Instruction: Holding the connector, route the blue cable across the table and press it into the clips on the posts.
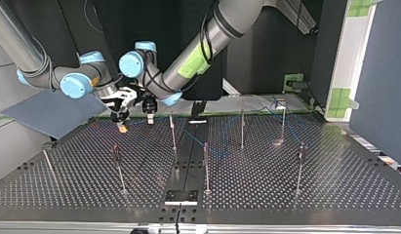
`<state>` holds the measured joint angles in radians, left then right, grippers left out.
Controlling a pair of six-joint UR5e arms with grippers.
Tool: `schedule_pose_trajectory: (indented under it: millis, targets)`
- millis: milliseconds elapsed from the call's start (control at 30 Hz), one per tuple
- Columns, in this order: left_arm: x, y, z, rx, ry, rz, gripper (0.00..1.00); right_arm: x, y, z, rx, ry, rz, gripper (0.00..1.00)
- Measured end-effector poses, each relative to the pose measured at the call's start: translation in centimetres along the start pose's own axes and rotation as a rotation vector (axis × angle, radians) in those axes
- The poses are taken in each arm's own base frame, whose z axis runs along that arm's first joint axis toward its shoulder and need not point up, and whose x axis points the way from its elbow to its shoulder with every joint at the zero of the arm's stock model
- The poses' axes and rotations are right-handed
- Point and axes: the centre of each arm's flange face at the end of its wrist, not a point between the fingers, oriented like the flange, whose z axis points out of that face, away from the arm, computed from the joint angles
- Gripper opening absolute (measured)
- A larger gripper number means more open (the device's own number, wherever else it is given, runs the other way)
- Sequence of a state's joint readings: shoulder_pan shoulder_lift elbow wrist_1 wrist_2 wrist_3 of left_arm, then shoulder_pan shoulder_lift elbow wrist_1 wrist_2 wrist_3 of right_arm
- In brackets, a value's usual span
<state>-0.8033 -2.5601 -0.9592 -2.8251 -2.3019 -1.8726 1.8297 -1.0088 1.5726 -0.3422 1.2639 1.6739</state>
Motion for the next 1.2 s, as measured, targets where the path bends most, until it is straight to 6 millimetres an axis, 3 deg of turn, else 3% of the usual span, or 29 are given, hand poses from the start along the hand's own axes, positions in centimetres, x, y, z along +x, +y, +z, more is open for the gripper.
schedule_pose_trajectory:
  millis: [267, 500, 667, 700, 733, 767, 833, 867, 900, 933, 1200]
  targets:
    - [2.4, 1.0, 1.6, -0.013, 0.011, -0.002, 1.0, 0.0, 0.0, 0.0, 0.0, 0.001, 0.0, 0.0]
    - [2.1, 1.3, 2.6, -0.025, 0.01, -0.006, 1.0, 0.0, 0.0, 0.0, 0.0, 0.001, 0.0, 0.0]
    - [2.2, 1.0, 2.2, -0.02, 0.016, -0.007, 1.0, 0.0, 0.0, 0.0, 0.0, 0.002, -0.001, 0.0]
    - [2.3, 0.9, 2.0, -0.019, 0.018, -0.009, 0.95, 0.0, 0.0, 0.0, 0.0, 0.002, 0.0, 0.0]
    - [2.3, 0.8, 1.9, -0.018, 0.018, -0.009, 0.77, 0.0, 0.0, 0.0, 0.0, 0.002, -0.001, 0.0]
    - [2.3, 0.7, 1.8, -0.018, 0.017, -0.01, 0.77, 0.0, 0.0, 0.0, 0.0, 0.001, 0.0, 0.0]
    - [2.3, 0.5, 1.6, -0.018, 0.012, -0.012, 0.21, 0.0, 0.0, 0.0, 0.0, 0.001, 0.0, 0.0]
    - [2.3, 0.4, 1.6, -0.017, 0.01, -0.014, 0.21, 0.0, 0.0, 0.0, 0.0, 0.0, 0.0, 0.0]
    - [2.3, 0.3, 1.6, -0.016, 0.006, -0.016, 0.05, 0.0, 0.0, 0.0, 0.0, 0.0, 0.0, 0.0]
    - [2.3, 0.3, 1.6, -0.015, 0.004, -0.019, 0.0, 0.0, 0.0, 0.0, 0.0, 0.0, 0.0, 0.0]
    - [1.2, -0.1, 2.2, -0.012, -0.008, -0.058, 0.0, 0.2, 0.1, 0.0, -0.001, -0.008, 0.001, 0.0]
